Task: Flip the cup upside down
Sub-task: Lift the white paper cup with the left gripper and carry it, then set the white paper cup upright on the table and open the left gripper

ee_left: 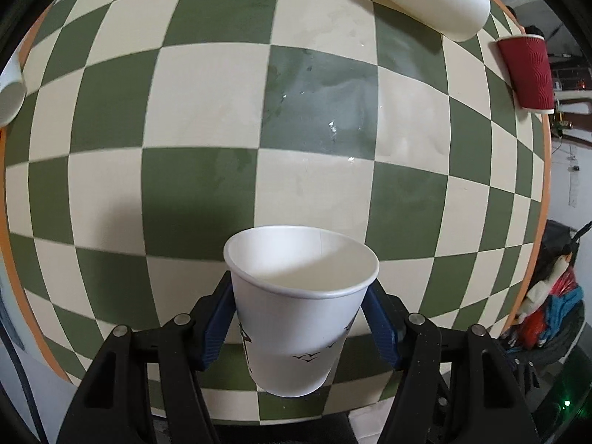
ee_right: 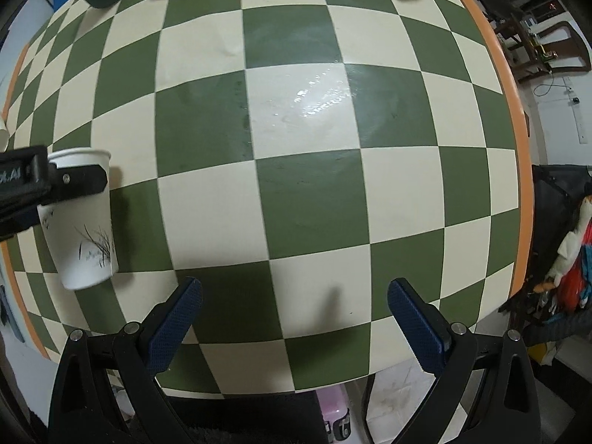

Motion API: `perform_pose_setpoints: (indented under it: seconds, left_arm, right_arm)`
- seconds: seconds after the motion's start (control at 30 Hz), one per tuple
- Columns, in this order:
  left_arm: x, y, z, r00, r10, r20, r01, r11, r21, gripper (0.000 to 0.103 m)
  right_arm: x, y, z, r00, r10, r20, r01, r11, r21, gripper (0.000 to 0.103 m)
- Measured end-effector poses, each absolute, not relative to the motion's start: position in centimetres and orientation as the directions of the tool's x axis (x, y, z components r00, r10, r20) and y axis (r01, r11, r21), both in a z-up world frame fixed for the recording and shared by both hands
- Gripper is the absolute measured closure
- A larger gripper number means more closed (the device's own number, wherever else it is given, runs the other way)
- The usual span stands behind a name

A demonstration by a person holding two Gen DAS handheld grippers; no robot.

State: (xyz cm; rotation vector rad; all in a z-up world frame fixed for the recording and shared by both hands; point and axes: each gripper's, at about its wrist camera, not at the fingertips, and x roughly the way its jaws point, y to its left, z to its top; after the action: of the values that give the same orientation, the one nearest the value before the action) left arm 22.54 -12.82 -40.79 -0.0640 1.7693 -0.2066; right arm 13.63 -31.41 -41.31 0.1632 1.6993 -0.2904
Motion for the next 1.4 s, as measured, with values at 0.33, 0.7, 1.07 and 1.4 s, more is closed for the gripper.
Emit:
perform_pose_setpoints:
  seconds: [0.33,0.7,1.07,1.4]
  left_arm:
    - [22.5,-12.7,-41.8,-0.231,-0.153,-0.961,0.056,0.984,-0.170,0.037]
    - [22.6,-12.4,-40.2,-0.191,-0.164,-0.968,0.057,0.982,-0.178,0.016]
    - [18.8,-8.3,-31.3,0.047,-0.031,-0.998,0.101,0.995,-0.026,0.016]
    - [15.0,-2.1,-29.7,0.092,0.035,-0.995,0.046,0.998,0.039,0.016]
  right_arm:
    - [14.6,-32.7,-41.7,-0.139,-0.046,-0.989,0.299,0.950,-0.086,0.001]
    - [16.4,-31.8,-40.7,-0.117,-0.009,-0.993,0.317,0.947,-0.046,0.001]
    - [16.0,-30.6,-36.3,-0.008,0.075,-0.997,0.269,0.961,0.070,0.001]
    - [15.2,-24.9,-32.8,0.034,0.100,-0.994,0.112,0.988,0.103,0.001]
